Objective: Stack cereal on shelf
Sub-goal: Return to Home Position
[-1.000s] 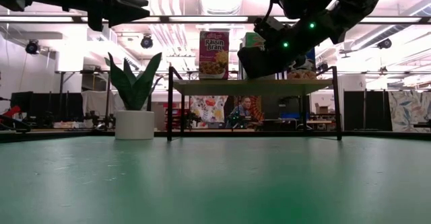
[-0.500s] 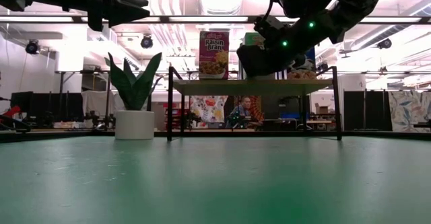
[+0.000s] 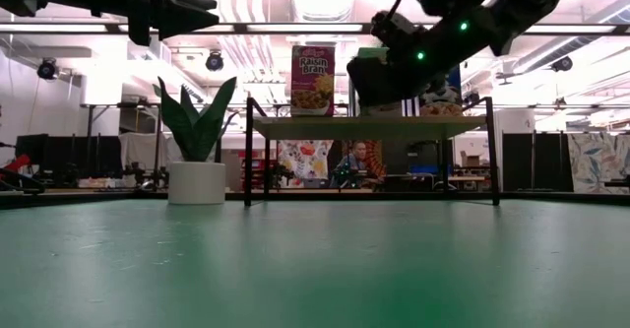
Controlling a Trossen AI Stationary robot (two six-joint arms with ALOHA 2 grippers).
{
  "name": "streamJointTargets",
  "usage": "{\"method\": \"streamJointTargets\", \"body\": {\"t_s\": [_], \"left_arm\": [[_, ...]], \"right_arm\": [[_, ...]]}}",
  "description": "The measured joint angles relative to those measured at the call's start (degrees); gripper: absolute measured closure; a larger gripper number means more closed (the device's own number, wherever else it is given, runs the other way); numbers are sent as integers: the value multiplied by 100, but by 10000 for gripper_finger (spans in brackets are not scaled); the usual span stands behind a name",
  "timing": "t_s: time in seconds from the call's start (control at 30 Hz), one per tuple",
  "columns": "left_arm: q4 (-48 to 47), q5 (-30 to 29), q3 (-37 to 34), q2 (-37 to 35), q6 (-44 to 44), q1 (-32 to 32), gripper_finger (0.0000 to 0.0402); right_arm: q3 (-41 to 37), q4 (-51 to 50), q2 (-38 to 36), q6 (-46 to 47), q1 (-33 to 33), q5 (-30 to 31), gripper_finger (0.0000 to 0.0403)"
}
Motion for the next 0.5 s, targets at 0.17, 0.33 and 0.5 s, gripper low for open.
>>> {"method": "streamJointTargets", "body": {"t_s": [0.17, 0.33, 0.5], "left_arm": [[0, 0, 0, 0, -22, 0, 127], [-8, 0, 35, 6, -210, 0, 127], [-56, 11, 45, 4, -782, 0, 127]], "right_arm": [[0, -2, -85, -295, 383, -38, 394], [0, -14, -276, -585, 601, -788, 394], [0, -82, -675, -913, 524, -2594, 394]]}}
